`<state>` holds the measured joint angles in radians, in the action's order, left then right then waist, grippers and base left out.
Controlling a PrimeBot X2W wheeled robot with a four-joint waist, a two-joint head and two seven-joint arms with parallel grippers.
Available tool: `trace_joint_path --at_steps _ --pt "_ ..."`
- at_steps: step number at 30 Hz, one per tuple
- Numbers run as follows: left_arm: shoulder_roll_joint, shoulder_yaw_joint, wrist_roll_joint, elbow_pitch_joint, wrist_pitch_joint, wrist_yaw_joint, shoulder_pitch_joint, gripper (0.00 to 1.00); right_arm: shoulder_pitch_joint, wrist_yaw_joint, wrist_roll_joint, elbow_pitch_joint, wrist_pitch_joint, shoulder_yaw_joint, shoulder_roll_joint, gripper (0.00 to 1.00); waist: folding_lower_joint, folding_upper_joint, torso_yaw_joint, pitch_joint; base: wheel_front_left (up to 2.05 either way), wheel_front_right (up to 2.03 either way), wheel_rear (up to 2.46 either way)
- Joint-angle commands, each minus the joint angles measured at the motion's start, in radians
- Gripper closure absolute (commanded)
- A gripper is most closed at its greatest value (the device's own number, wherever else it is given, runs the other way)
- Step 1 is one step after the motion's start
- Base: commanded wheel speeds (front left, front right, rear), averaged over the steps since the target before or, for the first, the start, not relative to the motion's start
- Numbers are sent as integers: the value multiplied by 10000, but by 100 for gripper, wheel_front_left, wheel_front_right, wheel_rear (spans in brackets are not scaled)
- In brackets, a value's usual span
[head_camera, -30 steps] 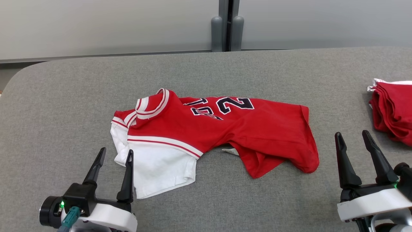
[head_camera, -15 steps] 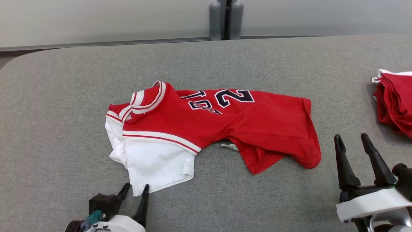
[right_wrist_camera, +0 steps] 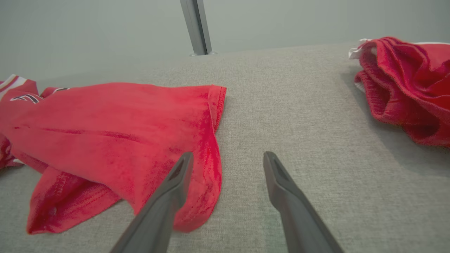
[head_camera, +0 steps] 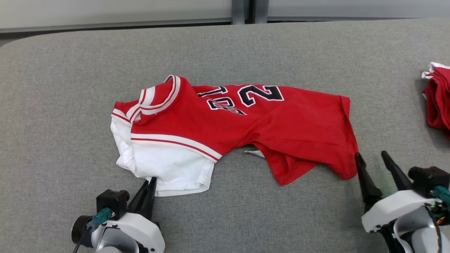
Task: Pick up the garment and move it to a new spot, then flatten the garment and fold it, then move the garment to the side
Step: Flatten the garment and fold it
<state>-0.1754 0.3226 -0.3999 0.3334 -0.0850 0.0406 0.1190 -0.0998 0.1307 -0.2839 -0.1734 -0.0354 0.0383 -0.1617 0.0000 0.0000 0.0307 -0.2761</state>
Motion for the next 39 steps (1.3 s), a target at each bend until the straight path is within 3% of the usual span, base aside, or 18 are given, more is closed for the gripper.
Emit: trace_joint_path --at_steps 1,5,6,7,8,13,18,31,39 --pt "-32 -10 31 80 -30 -25 128 100 -179 0 -31 -260 50 103 -82 0 0 0 92 -133 0 0 0" --pt "23 18 34 167 -197 -44 355 100 -707 0 -285 -1510 166 574 -61 0 0 0 267 -314 0 0 0" --pt "27 -13 25 188 -347 -2 405 100 -800 0 -440 -2012 83 836 -33 48 0 0 305 -360 0 0 0" --pt "27 -13 25 188 -347 -2 405 100 -800 0 -440 -2012 83 836 -33 48 0 0 305 -360 0 0 0" --pt "9 -72 30 160 -529 55 454 100 -828 0 -544 -2284 154 975 -30 100 0 0 312 -369 0 0 0" --pt "-58 -161 79 -105 -872 144 536 100 -916 -2 -596 -2237 347 994 -191 100 0 0 298 -329 0 0 0" --pt "-299 -496 190 -1116 -1293 423 646 100 -1123 -2 -212 -1023 450 613 -451 100 0 0 172 -140 0 0 0" --pt "-1013 -1264 699 -4917 -1405 897 2132 100 -1941 -2 481 3353 -483 -610 -1163 100 0 0 -28 688 0 0 0" --pt "-1548 -1434 1114 -6741 -691 806 4087 100 -2743 -2 506 5695 -823 -1382 -1364 100 0 0 -67 1093 0 0 0"
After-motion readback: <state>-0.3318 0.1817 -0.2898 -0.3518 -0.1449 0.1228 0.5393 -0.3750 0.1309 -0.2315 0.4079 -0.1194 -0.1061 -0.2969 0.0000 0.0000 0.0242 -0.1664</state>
